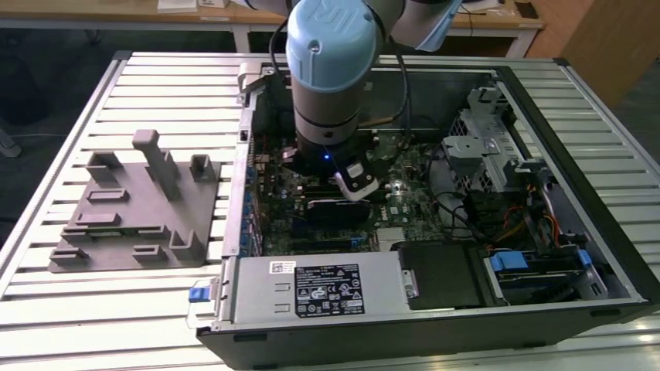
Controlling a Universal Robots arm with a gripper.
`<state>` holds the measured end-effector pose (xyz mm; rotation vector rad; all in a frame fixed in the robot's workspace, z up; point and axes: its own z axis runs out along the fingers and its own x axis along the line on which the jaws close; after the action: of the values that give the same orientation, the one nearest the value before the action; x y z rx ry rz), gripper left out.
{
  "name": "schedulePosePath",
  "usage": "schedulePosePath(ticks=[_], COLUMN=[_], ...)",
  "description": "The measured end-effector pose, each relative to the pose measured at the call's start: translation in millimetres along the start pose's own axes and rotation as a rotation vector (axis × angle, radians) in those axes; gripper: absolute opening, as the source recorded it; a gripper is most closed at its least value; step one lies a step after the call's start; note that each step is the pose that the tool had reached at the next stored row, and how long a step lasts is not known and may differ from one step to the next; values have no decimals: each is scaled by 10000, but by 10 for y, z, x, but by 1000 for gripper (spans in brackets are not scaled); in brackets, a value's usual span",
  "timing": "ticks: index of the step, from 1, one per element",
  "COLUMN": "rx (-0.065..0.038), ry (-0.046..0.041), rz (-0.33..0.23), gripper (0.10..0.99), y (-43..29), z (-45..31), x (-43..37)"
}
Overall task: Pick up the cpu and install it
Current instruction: 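Install the second cpu locking lever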
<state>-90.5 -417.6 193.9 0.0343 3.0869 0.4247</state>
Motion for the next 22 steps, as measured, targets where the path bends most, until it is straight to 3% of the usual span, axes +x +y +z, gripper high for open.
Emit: schedulePosePath(ticks=[13,22], rx=[-4,38], ry=[6,5], rz=[-20,-24], gripper=[106,106], y=[-2,13], z=[49,-3], x=[3,1])
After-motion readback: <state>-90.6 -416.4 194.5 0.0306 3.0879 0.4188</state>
